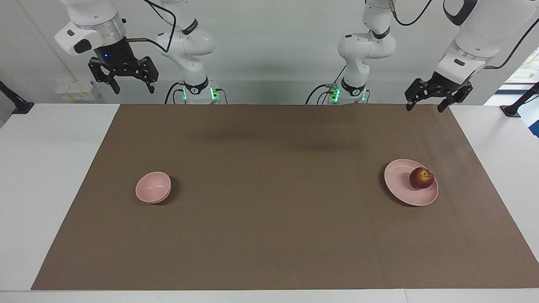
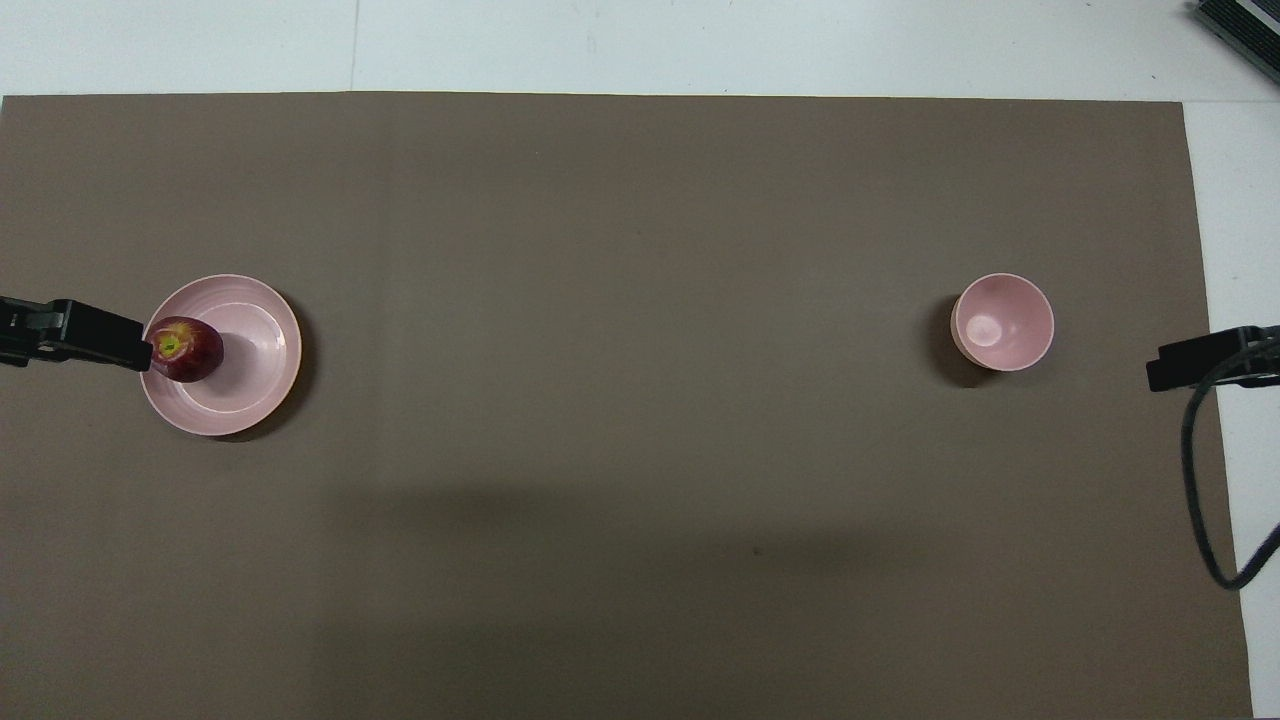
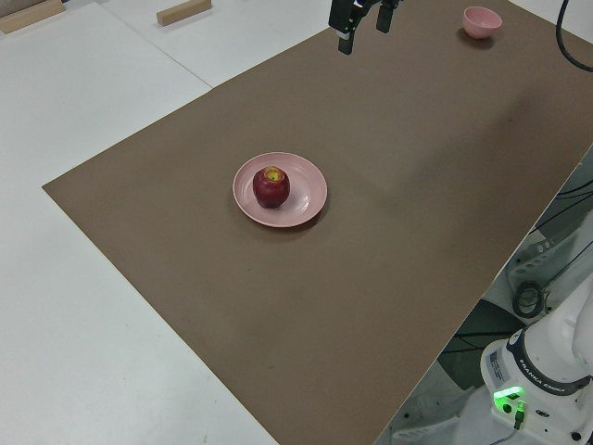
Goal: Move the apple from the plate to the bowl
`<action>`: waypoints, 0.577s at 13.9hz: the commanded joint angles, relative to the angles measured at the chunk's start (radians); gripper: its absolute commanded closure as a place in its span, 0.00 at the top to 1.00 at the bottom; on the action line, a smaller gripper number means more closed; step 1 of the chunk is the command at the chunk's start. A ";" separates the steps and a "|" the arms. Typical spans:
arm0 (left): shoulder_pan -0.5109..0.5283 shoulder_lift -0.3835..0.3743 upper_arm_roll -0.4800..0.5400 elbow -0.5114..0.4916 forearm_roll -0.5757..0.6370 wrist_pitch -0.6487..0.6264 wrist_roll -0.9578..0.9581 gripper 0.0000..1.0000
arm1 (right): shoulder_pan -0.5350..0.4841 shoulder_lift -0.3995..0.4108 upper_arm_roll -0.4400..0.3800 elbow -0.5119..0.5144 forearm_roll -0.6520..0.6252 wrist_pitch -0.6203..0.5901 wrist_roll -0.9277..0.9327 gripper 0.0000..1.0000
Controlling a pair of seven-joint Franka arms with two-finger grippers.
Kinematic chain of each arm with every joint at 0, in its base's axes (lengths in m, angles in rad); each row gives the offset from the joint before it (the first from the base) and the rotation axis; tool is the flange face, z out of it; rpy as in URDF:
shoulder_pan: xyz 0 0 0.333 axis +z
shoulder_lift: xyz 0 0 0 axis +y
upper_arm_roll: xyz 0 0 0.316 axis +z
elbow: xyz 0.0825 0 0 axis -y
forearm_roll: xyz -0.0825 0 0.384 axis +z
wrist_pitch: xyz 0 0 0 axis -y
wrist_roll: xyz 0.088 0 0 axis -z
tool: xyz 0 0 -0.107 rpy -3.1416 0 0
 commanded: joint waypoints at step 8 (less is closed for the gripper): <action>0.010 -0.039 -0.001 -0.044 -0.002 -0.028 0.010 1.00 | -0.008 0.001 0.004 0.008 0.017 -0.005 0.010 1.00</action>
